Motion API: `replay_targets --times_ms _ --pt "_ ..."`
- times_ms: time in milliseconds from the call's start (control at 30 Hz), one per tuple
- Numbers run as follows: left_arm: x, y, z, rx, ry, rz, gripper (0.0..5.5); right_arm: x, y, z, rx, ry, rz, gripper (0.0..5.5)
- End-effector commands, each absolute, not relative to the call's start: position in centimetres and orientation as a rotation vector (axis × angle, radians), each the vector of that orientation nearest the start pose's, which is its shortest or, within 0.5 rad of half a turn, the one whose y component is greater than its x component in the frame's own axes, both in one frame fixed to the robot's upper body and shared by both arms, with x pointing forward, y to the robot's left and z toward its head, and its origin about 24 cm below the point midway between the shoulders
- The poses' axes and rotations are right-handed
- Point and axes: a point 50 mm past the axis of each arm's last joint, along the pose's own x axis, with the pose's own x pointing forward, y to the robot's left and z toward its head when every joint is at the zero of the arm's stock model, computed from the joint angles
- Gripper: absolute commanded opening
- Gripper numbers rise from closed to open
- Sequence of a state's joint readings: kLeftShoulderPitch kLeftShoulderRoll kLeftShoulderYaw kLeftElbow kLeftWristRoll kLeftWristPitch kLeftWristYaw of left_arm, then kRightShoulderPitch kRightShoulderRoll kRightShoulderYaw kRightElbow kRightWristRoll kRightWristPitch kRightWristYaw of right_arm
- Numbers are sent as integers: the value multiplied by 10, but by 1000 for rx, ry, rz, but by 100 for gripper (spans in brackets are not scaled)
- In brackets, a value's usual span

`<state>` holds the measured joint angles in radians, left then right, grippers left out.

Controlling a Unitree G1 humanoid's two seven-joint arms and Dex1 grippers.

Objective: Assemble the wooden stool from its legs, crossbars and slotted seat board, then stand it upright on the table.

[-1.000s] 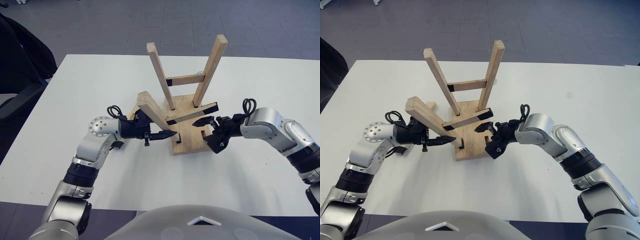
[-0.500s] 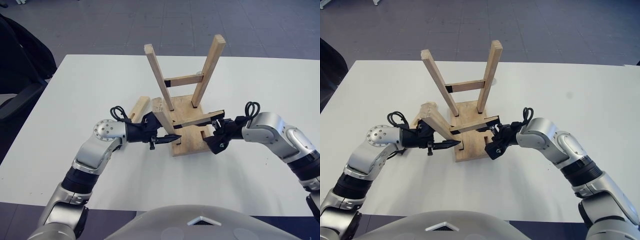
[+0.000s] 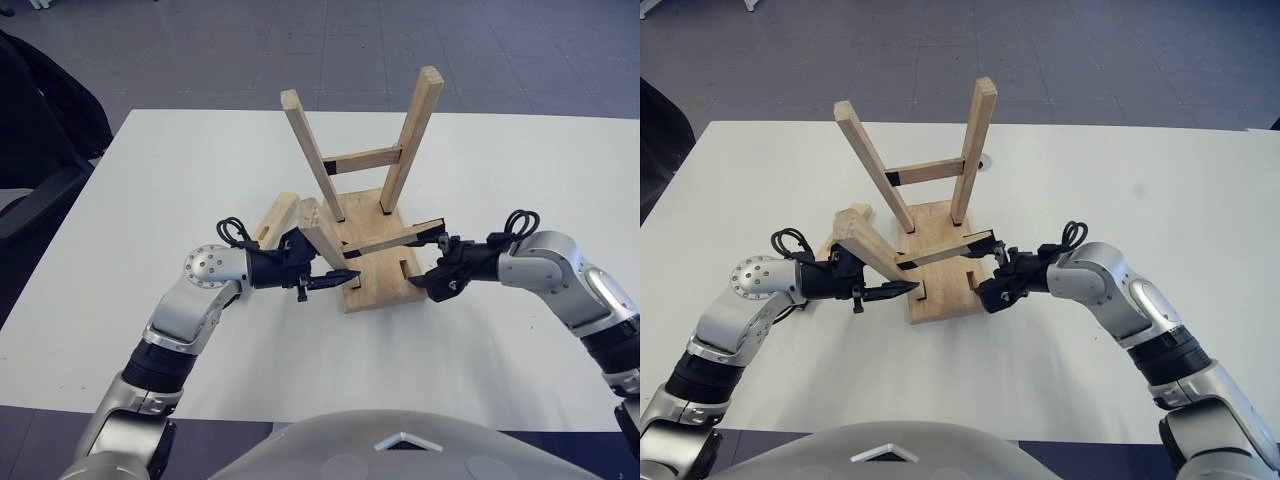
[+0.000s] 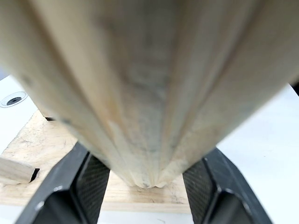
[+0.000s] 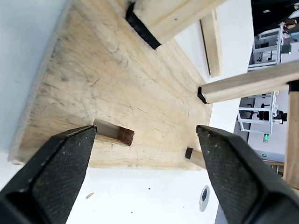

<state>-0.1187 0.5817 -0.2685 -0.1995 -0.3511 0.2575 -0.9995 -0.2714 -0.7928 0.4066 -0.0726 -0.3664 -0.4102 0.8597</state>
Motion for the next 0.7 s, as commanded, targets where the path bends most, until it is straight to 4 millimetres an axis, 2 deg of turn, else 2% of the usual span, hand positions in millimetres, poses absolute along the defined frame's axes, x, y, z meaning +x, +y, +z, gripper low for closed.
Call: replay_targets --times_ms 33,167,267,333,467,600,700 --pt "216 159 38 182 465 -1241 206 250 -165 97 -1335 -83 1242 393" --pt "217 161 39 199 470 -1244 206 253 -180 98 -1328 -34 1182 393" --pt "222 163 42 246 477 -1243 206 252 -196 83 -1336 60 1158 393" --pt "225 162 45 277 476 -1241 206 252 -200 69 -1305 108 1146 393" --pt "226 159 47 341 485 -1230 206 245 -183 58 -1228 90 1176 393" --pt "225 161 45 400 497 -1204 206 233 -160 58 -1150 37 1235 393" --pt "220 162 41 419 512 -1193 206 226 -151 59 -1113 28 1248 393"
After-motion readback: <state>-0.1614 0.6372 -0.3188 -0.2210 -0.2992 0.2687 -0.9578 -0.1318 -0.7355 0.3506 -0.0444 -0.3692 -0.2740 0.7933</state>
